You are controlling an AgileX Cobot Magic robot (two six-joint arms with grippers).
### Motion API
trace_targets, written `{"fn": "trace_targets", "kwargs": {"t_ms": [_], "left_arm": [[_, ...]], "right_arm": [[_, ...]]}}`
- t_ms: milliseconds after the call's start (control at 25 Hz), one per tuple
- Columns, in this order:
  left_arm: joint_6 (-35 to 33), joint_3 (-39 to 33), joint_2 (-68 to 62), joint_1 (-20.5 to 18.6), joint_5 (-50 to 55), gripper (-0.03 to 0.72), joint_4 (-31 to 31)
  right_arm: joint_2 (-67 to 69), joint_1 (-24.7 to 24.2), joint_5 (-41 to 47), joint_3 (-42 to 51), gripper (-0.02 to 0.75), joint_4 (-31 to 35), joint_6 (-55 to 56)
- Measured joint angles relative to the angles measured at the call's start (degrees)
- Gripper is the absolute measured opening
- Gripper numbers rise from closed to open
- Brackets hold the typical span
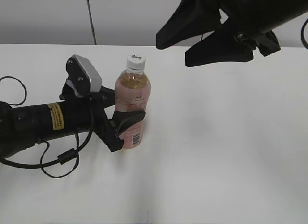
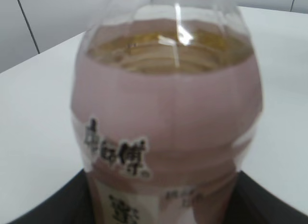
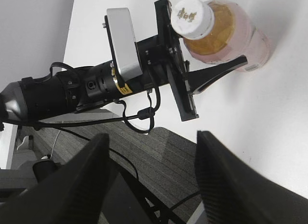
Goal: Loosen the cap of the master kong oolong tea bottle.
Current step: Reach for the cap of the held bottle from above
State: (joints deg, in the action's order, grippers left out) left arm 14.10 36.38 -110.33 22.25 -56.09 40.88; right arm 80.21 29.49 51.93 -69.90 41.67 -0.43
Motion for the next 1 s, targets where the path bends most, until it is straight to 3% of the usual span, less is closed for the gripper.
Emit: {"fn": "trace_targets", "kwargs": {"t_ms": [200, 480, 600, 1000], "left_arm": [[0.0, 0.0, 0.0, 0.0, 0.0, 0.389, 0.0], [0.0, 0.0, 0.0, 0.0, 0.0, 0.389, 0.0], [0.0, 0.0, 0.0, 0.0, 0.0, 0.389, 0.0], [0.0, 0.0, 0.0, 0.0, 0.0, 0.389, 0.01]], "right_arm": [[0.0, 0.0, 0.0, 0.0, 0.424, 0.0, -2.39], [0.0, 0.0, 0.06, 0.0, 0.424, 0.0, -27.81], [0.0, 0.0, 0.06, 0.0, 0.424, -0.05, -33.92], [0.0, 0.0, 0.09, 0.0, 0.424, -0.05, -37.62]]}}
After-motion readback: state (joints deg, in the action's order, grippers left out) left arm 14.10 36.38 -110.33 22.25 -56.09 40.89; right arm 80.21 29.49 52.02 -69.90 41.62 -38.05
